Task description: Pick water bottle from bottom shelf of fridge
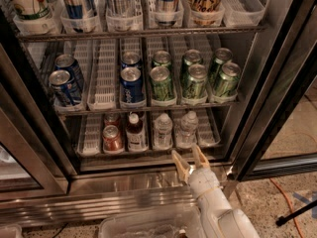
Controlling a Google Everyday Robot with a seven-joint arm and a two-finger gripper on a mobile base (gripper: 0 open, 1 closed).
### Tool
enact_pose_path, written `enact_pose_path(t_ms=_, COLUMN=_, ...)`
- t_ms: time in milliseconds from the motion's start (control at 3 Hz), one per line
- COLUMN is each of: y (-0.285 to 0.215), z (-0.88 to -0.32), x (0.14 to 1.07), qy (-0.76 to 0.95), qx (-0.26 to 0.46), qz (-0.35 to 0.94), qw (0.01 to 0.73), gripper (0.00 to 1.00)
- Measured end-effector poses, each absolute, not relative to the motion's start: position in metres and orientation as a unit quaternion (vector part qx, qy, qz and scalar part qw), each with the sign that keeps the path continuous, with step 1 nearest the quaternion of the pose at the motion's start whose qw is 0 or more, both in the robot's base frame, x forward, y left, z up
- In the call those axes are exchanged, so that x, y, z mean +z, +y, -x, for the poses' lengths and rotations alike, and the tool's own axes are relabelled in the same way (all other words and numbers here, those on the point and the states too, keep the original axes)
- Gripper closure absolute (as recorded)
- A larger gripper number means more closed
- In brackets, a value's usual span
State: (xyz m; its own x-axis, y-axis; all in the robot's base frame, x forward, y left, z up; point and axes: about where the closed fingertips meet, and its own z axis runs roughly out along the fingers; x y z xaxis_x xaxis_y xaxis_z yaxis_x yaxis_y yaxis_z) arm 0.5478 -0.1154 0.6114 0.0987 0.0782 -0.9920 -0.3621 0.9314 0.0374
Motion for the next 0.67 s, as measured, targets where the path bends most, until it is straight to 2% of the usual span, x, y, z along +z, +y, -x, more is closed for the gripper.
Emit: enact_pose_path(t_ms=667, y=-0.1154, z=-0.5478, x=0.6114, qy=0.654, qx=0.15, qz=0.108, qw=0.733, gripper=0.25)
